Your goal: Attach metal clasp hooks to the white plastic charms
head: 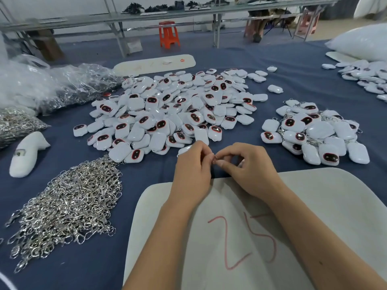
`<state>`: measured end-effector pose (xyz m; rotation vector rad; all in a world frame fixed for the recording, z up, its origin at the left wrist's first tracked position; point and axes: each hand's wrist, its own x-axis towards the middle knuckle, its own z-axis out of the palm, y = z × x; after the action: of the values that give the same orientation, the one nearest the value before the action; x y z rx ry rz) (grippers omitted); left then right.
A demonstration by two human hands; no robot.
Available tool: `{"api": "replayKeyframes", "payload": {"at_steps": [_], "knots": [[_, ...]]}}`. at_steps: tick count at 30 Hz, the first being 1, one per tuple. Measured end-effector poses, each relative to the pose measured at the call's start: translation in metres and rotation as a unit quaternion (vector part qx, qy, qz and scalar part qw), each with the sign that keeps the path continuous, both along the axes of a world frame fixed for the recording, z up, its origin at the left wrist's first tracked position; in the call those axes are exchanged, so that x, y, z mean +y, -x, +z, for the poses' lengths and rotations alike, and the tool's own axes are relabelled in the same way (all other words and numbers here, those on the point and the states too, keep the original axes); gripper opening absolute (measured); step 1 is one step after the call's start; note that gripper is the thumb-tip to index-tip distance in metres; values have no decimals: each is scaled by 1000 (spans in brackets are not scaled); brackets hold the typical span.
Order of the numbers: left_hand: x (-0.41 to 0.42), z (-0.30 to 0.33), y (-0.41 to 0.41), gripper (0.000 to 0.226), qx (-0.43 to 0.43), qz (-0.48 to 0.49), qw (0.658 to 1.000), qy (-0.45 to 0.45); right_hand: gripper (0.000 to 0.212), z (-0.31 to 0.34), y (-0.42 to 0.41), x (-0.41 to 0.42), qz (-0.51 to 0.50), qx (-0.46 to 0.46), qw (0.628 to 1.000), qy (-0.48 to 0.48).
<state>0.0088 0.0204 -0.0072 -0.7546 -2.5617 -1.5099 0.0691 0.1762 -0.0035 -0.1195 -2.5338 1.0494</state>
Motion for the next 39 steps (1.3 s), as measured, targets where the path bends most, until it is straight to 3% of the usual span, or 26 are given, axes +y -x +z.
{"api": "replayKeyframes", "payload": {"at_steps": [5, 13, 24, 27, 33, 39], "knots": [[1, 2, 1, 21, -47, -7, 998, -50, 8, -1, 0, 2, 17, 26, 997, 70], [1, 1, 3, 15, -93, -13, 991, -92, 13, -3, 2, 2, 20, 50, 994, 96], [1, 2, 2, 16, -86, -23, 991, -100, 21, -4, 4, 3, 15, 59, 991, 119], [1, 3, 2, 16, -69, -24, 992, -102, 21, -4, 4, 2, 13, 64, 993, 95], [0, 3, 0, 16, -13, -16, 995, -103, 18, -3, 4, -5, -12, 107, 993, -49], [2, 1, -1, 15, 8, -7, 994, -107, 16, -7, 5, -4, -29, 132, 989, -65]]}}
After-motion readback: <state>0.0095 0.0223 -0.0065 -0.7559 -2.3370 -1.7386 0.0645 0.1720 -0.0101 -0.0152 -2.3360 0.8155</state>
